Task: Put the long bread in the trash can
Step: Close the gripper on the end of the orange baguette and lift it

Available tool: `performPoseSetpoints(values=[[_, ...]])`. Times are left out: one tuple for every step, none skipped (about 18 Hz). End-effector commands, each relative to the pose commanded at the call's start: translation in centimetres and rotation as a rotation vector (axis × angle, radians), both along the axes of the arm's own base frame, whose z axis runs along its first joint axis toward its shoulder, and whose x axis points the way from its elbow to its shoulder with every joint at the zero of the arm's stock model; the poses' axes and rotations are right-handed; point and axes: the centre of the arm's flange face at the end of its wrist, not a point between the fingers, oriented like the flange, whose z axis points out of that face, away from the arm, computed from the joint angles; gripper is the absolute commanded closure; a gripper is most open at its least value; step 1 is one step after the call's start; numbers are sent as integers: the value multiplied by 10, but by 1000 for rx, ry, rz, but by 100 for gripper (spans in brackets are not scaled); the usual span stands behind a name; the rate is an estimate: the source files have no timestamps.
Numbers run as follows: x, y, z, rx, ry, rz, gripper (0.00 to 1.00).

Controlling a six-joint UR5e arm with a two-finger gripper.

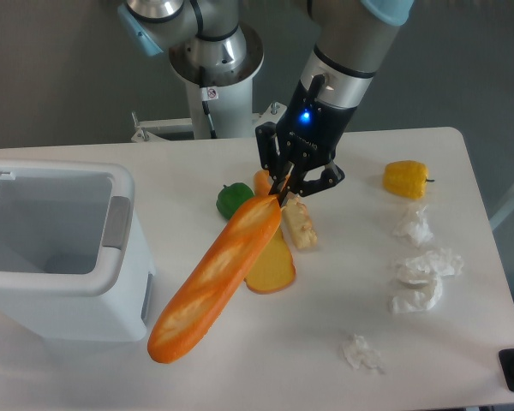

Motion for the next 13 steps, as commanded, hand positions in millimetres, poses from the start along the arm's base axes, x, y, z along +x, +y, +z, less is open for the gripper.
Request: performPoseSetpoints(values=[[0, 0, -1, 0, 0, 0, 100], [0, -1, 0, 0, 0, 2, 100], [0, -1, 0, 0, 0, 2, 100], [0, 0, 1, -2, 3, 0, 100], [0, -1, 0, -5, 3, 1, 100], [1, -2, 1, -5, 3, 2, 100], [0, -3, 2, -5, 4, 5, 100], [1, -4, 4, -3, 7, 5, 100], [0, -5, 5, 0, 9, 7, 100], [0, -5, 6, 1, 11, 8, 100], [0, -6, 8, 2, 11, 12, 100], [1, -11, 12, 4, 16, 20, 100], [1, -13, 13, 5, 17, 23, 100]])
